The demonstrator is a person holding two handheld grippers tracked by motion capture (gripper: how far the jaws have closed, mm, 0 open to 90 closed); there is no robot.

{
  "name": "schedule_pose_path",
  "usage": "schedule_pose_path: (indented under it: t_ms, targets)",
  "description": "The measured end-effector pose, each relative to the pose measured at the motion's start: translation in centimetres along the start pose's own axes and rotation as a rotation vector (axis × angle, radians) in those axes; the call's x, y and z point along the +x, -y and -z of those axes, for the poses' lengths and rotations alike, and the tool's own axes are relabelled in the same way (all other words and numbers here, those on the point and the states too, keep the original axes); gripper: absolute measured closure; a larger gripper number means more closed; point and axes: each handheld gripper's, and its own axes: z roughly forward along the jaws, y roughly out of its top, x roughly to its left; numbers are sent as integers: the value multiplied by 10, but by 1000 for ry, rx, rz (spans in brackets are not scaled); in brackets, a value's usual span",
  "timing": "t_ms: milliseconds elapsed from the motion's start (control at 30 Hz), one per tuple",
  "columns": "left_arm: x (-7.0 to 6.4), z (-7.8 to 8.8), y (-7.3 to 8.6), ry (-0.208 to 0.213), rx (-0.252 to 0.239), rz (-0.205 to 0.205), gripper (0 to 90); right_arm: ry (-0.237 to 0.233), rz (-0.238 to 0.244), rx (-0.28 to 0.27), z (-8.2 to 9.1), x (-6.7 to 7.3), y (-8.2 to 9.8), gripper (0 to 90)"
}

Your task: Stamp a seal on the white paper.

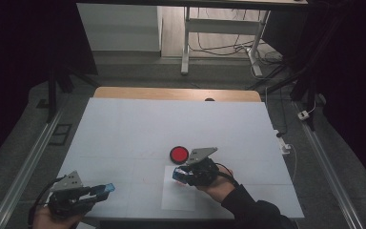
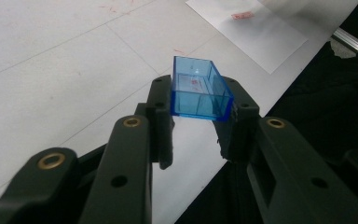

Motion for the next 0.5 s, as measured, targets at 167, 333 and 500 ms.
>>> schedule_pose_path:
  t_ms: [167,333,500]
  targets:
    - [0,0,0,-1,0,-1,686,4,-10,-15,5,-2,-2,699]
    - [0,0,0,-1,0,-2,686,-4,-9,-32,9,-1,-4,699]
    - [0,0,0,0,1,-2,686,-14,-7,-41,13,0,-6,698]
